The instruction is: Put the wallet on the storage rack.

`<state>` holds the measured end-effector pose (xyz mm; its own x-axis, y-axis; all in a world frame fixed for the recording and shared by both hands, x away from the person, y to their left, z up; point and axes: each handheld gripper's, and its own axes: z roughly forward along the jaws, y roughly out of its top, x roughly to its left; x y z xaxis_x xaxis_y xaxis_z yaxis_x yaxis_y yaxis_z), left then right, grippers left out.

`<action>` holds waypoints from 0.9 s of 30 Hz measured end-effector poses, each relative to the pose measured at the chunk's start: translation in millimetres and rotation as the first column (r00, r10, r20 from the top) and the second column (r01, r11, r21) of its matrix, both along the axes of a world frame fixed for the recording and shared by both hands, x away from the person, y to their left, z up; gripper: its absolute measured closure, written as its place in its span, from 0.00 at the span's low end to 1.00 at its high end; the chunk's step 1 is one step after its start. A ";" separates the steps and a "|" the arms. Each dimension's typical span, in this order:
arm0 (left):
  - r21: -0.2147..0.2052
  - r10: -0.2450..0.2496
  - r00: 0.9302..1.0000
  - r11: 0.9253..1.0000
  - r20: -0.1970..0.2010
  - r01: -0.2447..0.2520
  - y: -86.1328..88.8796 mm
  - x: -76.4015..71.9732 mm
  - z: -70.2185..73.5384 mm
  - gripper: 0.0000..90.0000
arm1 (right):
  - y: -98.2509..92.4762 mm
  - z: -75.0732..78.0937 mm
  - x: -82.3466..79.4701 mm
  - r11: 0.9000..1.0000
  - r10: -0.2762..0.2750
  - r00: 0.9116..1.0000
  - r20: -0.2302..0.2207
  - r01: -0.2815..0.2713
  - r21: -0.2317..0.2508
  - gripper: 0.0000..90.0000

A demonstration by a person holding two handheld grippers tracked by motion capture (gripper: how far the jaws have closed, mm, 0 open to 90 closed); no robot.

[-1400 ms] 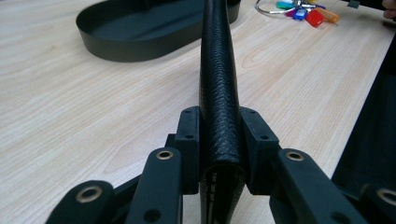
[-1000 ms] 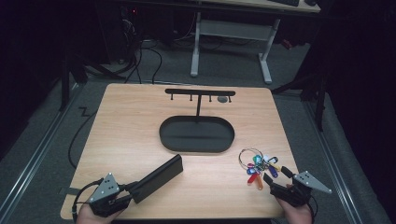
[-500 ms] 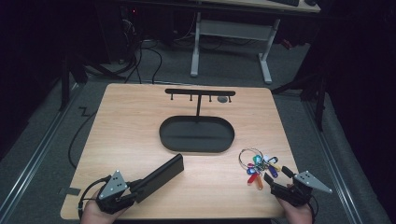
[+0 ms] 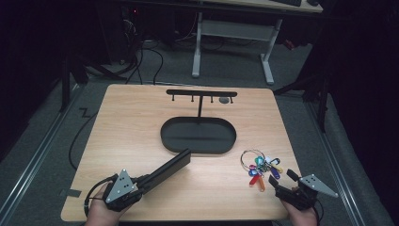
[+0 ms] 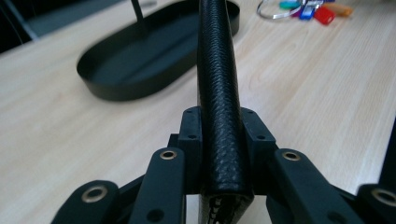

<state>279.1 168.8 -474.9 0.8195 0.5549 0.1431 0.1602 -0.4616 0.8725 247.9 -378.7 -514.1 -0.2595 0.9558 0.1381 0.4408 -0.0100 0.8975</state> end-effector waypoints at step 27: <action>0.260 -0.234 0.943 0.951 0.236 0.170 -85.0 121.4 30.7 0.83 | -24.6 3.4 -28.6 0.997 -0.071 0.997 0.032 0.070 0.033 0.18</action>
<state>400.5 83.7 -444.2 0.8267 0.3067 0.4717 -0.1764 -0.6547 0.7350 219.3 -403.3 -510.7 -0.1964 0.9672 0.1610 0.4084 -0.0685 0.9102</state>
